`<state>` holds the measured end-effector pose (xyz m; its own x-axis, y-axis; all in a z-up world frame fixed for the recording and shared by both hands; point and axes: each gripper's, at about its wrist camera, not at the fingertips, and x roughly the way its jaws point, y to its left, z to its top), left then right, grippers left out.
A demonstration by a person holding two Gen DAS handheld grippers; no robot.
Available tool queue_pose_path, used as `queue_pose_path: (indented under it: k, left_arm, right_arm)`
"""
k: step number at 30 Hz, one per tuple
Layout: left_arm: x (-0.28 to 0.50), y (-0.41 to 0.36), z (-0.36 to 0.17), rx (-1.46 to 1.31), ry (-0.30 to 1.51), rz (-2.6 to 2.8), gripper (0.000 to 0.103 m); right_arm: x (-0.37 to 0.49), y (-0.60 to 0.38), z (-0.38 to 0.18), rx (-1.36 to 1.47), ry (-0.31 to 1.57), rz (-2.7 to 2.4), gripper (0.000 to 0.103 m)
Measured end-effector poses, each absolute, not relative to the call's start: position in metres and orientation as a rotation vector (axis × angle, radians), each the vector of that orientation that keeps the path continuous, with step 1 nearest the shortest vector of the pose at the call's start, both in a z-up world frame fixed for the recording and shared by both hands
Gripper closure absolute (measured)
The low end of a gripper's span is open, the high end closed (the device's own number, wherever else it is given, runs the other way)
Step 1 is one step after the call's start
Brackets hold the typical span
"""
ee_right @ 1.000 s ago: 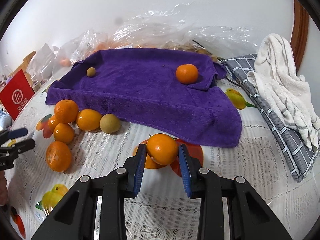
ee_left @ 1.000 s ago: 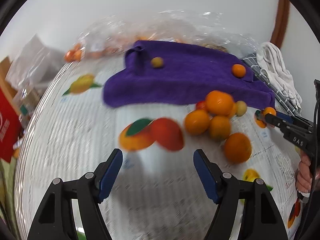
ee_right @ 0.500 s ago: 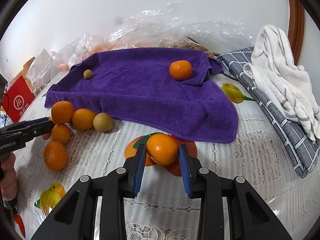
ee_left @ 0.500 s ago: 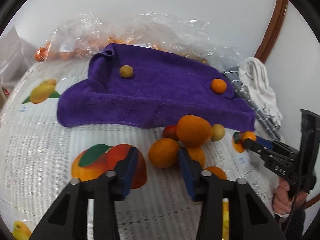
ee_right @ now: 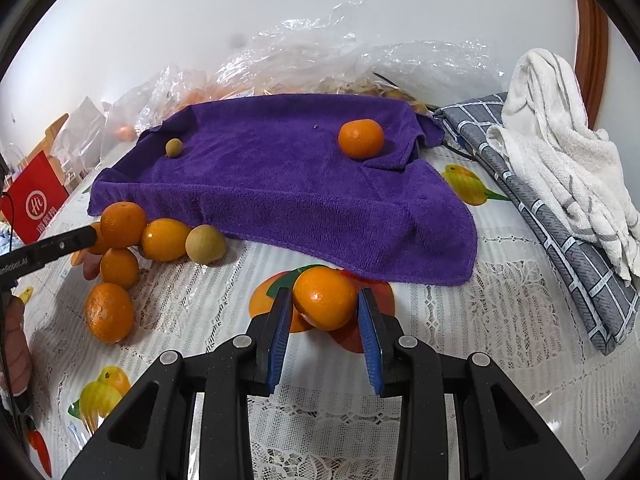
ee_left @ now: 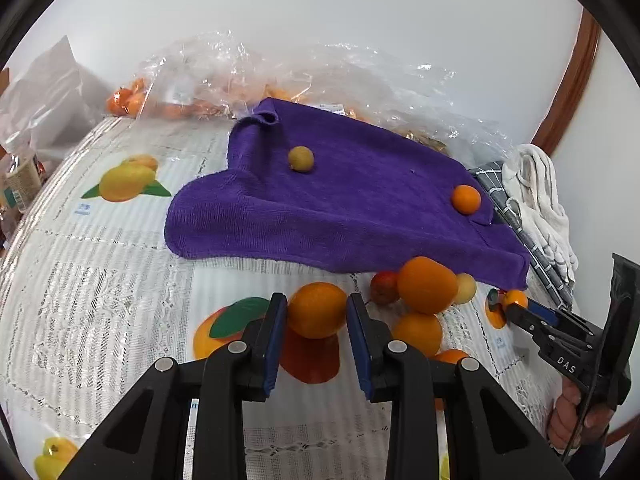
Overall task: Organize fruits
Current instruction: 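Close the left gripper around an orange beside the towel, then lift the orange in the right gripper while the left gripper carries its orange over the towel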
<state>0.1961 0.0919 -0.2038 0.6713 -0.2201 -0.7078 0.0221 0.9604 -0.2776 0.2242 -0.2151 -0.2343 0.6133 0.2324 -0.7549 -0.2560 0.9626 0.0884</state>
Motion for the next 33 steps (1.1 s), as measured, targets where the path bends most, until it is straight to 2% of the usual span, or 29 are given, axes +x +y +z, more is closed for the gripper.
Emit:
queue_pose_path:
  k: [7, 9, 11, 14, 18, 19, 20, 33]
  left_arm:
    - [0.194, 0.081, -0.202, -0.18, 0.816, -0.117, 0.073]
    - [0.195, 0.082, -0.204, -0.184, 0.826, -0.113, 0.07]
    - [0.198, 0.083, -0.208, -0.207, 0.861, -0.12, 0.061]
    - [0.199, 0.081, -0.21, -0.209, 0.872, -0.116, 0.06]
    - [0.198, 0.076, -0.211, -0.172, 0.857, -0.105, 0.061]
    - [0.197, 0.075, -0.211, -0.169, 0.85, -0.114, 0.068]
    - [0.197, 0.074, -0.21, -0.168, 0.842, -0.131, 0.069]
    - [0.192, 0.09, -0.196, -0.252, 0.751, -0.124, 0.069]
  right_arm:
    - [0.225, -0.215, -0.235, -0.03, 0.868, 0.282, 0.07]
    - [0.224, -0.214, -0.235, -0.037, 0.867, 0.279, 0.07]
    - [0.224, -0.215, -0.235, -0.034, 0.868, 0.28, 0.07]
    - [0.224, -0.214, -0.235, -0.038, 0.867, 0.278, 0.07]
    - [0.224, -0.214, -0.236, -0.044, 0.87, 0.277, 0.069]
    - [0.225, -0.214, -0.236, -0.041, 0.872, 0.279, 0.069]
    - [0.224, -0.215, -0.236, -0.039, 0.871, 0.28, 0.07]
    - [0.215, -0.217, -0.228, -0.013, 0.813, 0.302, 0.07]
